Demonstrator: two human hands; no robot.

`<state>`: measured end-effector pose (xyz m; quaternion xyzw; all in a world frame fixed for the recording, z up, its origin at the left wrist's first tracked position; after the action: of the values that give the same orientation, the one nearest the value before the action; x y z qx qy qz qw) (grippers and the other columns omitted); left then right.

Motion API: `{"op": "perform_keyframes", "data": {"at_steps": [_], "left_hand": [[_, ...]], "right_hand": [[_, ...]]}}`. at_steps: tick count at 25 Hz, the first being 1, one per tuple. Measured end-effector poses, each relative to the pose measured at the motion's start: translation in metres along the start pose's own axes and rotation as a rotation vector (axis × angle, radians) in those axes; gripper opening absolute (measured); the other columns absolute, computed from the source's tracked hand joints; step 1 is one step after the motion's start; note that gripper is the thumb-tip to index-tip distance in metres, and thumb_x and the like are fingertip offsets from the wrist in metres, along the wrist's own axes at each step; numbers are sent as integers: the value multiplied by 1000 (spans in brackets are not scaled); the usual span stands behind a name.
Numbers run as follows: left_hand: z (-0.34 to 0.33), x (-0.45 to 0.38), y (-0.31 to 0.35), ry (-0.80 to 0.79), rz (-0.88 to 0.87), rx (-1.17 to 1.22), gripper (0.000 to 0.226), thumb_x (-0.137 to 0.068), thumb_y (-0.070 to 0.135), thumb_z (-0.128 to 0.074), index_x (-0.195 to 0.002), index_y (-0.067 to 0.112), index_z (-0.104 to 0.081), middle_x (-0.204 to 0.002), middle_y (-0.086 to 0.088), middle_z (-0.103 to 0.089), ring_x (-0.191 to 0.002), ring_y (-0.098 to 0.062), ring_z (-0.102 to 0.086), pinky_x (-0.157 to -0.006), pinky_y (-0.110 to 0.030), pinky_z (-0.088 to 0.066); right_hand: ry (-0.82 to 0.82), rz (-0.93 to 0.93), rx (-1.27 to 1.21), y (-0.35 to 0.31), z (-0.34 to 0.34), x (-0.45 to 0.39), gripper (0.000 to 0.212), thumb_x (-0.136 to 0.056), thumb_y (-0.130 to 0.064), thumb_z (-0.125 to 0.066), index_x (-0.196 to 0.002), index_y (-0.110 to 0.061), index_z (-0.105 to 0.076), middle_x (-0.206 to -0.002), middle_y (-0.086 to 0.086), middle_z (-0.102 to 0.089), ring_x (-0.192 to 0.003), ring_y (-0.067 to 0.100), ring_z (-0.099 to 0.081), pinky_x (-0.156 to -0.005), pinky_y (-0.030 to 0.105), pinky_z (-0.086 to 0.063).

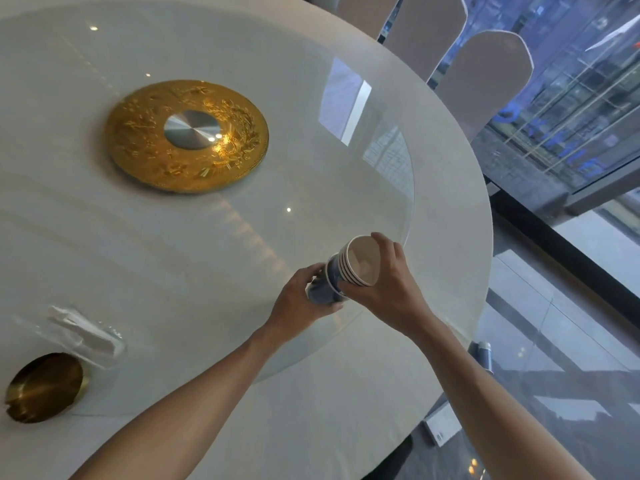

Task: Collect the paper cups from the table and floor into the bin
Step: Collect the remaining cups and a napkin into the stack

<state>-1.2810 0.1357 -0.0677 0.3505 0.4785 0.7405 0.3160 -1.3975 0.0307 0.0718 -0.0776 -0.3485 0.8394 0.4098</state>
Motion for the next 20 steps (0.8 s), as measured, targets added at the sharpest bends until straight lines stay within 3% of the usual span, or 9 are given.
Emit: {"op": "perform_keyframes", "data": {"at_steps": [4, 7, 10, 14, 17, 20], "left_hand": [[-15, 14, 21, -71, -51, 3, 72, -72, 26, -95, -135, 24, -60, -131, 6, -66, -116, -9, -61, -82, 3, -42], [-36, 30, 39, -128, -64, 7, 69, -73, 24, -94, -133, 22, -61, -128, 4, -69, -115, -14, -65, -90, -14, -50], [-64, 49, 57, -213, -105, -4, 67, -73, 28, -94, -131, 25, -60, -123, 8, -72, -112, -13, -67, -87, -17, -54], [-107, 85, 73, -267, -146, -38, 64, -73, 30, -93, -128, 28, -61, -121, 9, -73, -111, -13, -69, -91, -27, -59], [-151, 123, 79, -326, -172, -82, 63, -71, 36, -94, -125, 34, -61, -118, 15, -72, -109, -9, -69, -88, -28, -62], [-197, 167, 78, -339, -210, -146, 66, -69, 40, -94, -125, 36, -61, -120, 9, -66, -109, -12, -67, -90, -28, -60]], "right_hand": [[14, -38, -1, 20, 11, 23, 96, -72, -39, -88, -149, -28, -32, -133, -10, -39, -108, 4, -46, -82, 16, -44], [50, -52, -21, 36, 27, 46, 93, -73, -38, -88, -148, -29, -34, -129, -13, -38, -105, 1, -45, -74, 8, -41], [69, -75, -26, 55, 41, 73, 91, -73, -37, -88, -147, -26, -35, -127, -10, -37, -105, 6, -44, -76, 11, -41], [76, -140, -77, 88, 61, 122, 99, -70, -41, -88, -149, -24, -31, -129, -9, -35, -111, 11, -44, -86, 26, -45], [71, -205, -134, 123, 79, 175, 101, -71, -43, -88, -151, -26, -29, -135, -9, -34, -116, 10, -43, -92, 25, -40], [80, -228, -207, 162, 95, 234, 90, -80, -48, -81, -152, -26, -31, -137, -7, -37, -119, 9, -45, -95, 24, -36]]}}
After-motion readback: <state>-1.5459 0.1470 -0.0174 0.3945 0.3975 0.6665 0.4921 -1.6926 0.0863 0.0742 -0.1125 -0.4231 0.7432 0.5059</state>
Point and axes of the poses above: each hand's wrist, its own x-axis away from the middle knuckle, its own z-axis out of the back of the hand, y = z × x, the point moved 8 cm from there along -x, towards the middle knuckle
